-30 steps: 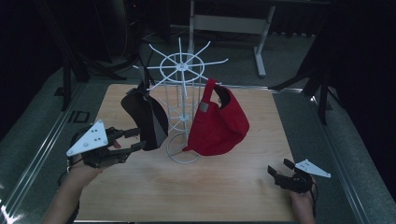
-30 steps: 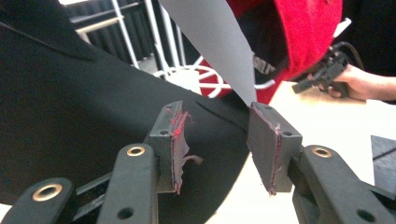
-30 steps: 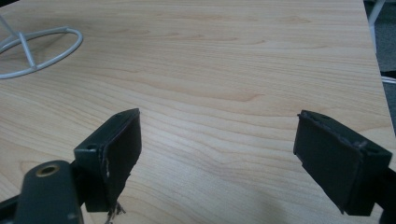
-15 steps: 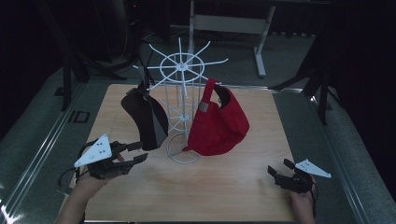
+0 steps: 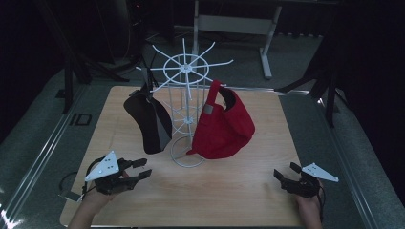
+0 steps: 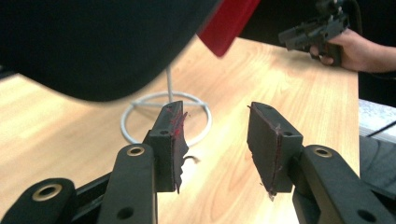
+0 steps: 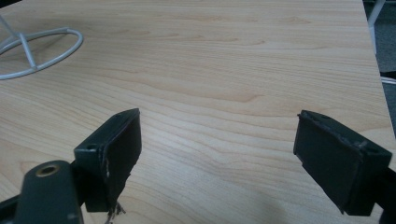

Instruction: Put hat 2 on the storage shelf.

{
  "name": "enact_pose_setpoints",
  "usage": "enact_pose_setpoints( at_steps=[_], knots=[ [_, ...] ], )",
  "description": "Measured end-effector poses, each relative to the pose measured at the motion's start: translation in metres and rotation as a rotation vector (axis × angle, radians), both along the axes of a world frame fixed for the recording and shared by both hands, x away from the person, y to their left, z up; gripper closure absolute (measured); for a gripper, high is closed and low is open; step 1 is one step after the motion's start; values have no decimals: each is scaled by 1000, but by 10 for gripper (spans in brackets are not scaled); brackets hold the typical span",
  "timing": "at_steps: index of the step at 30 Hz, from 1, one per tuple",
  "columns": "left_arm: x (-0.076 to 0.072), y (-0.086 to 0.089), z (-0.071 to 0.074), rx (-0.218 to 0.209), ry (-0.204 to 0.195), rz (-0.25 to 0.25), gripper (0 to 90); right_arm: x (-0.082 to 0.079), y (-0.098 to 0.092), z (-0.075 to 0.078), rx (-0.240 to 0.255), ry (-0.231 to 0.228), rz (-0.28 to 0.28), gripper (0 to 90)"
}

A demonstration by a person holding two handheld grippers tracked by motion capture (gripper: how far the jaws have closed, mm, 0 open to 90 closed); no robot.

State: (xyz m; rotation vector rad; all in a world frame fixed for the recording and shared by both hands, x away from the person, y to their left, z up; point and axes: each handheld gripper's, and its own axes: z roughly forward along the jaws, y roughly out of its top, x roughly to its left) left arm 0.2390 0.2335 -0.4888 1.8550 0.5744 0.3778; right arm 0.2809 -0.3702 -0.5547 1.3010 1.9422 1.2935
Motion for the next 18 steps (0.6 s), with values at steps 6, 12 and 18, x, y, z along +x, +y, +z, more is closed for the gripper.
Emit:
enact_pose_setpoints(
  at_steps=[6, 12, 18],
  knots=[
    [-2, 5, -23, -11, 48, 29, 531, 0, 0, 0, 2, -1, 1, 150],
    [-5, 9, -43, 25, 66, 60, 481, 0, 0, 0, 4, -1, 1, 150],
    [-7, 13, -53, 44, 90, 111, 379, 0, 0, 0, 1, -3, 0, 150]
  ],
)
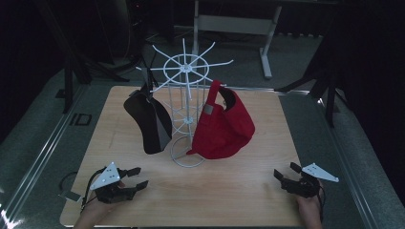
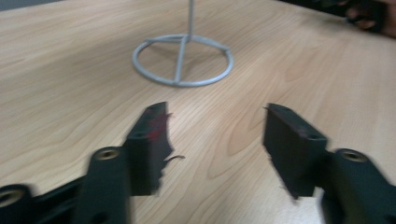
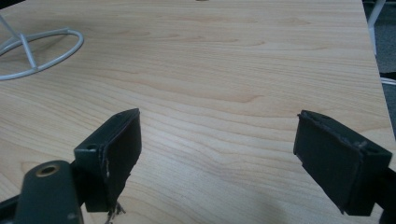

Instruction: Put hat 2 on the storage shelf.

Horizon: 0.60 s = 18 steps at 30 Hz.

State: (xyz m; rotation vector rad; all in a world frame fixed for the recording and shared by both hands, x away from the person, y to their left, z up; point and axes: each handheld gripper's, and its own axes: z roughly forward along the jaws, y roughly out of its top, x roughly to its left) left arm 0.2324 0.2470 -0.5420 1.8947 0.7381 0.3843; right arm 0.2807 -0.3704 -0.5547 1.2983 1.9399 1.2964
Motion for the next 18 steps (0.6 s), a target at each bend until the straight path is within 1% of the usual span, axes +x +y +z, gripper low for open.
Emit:
enact_pose_setpoints(
  at_steps=[1, 3, 6, 10, 11, 14, 16, 18],
  knots=[
    [0, 1, -1, 1, 7, 13, 355, 0, 0, 0, 0, -1, 0, 150],
    [-1, 2, -3, 11, -2, 49, 267, 0, 0, 0, 0, -2, 0, 150],
    [-2, 4, -5, 3, -16, 76, 184, 0, 0, 0, 0, -5, 0, 150],
    [-2, 6, -10, 12, -6, 86, 145, 0, 0, 0, 5, -5, 0, 150],
    [-2, 6, -12, 16, 1, 85, 145, 0, 0, 0, 5, -5, 0, 150],
    [-3, 8, -15, 33, 4, 98, 135, 0, 0, 0, 7, -5, -1, 150],
    [-4, 9, -16, 31, 16, 107, 130, -1, 0, 0, 6, -6, 0, 150],
    [-4, 9, -18, 41, 16, 118, 130, -1, 0, 0, 5, -8, 1, 150]
  ],
)
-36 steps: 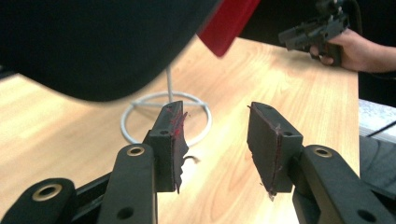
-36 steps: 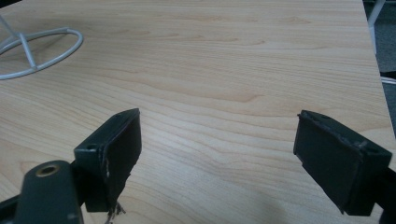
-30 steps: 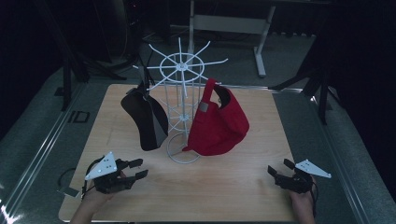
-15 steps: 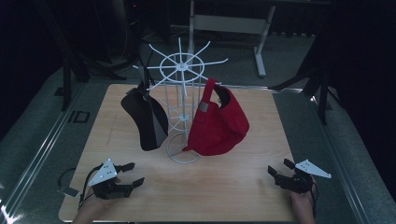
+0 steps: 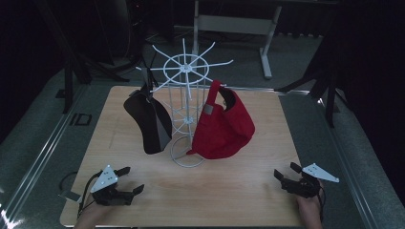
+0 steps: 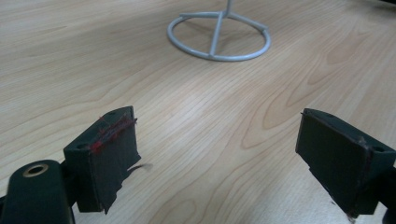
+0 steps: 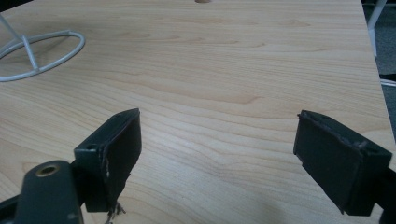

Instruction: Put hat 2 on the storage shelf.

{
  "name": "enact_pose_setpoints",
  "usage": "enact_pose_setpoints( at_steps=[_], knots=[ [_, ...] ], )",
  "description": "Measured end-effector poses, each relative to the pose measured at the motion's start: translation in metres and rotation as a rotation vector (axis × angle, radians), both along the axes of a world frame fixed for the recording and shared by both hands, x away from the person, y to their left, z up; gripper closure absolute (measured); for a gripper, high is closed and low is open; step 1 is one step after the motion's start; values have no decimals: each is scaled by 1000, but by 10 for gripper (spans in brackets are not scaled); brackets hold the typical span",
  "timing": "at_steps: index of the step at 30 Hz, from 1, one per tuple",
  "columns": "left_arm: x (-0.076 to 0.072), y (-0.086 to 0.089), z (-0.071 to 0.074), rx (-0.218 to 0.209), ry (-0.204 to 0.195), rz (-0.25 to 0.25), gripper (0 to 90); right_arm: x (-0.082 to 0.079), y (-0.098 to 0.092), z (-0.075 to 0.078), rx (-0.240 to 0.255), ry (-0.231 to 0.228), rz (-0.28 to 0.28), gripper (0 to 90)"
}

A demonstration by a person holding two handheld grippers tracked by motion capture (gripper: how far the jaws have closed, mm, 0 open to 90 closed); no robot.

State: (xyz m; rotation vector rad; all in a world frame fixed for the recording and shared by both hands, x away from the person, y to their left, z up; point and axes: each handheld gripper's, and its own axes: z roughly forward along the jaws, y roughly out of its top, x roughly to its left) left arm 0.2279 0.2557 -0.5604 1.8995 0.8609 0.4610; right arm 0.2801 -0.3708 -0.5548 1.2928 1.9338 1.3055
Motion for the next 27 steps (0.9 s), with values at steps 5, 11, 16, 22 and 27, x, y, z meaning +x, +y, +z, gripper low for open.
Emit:
enact_pose_setpoints(
  at_steps=[5, 11, 16, 22, 27],
  knots=[
    [-1, 0, 1, -8, -9, 19, 130, 0, 0, 0, 2, 0, 0, 150],
    [-5, 1, 0, -14, -28, 41, 131, 0, 0, 0, 2, -1, 2, 150],
    [-6, 2, 0, -10, -36, 55, 131, 0, 0, 0, -1, -1, 2, 150],
    [-7, 3, 0, -11, -39, 62, 131, 0, 0, 0, 0, 2, 1, 150],
    [-7, 3, 0, -8, -39, 62, 131, 0, 0, 0, -1, 1, 3, 151]
  ],
)
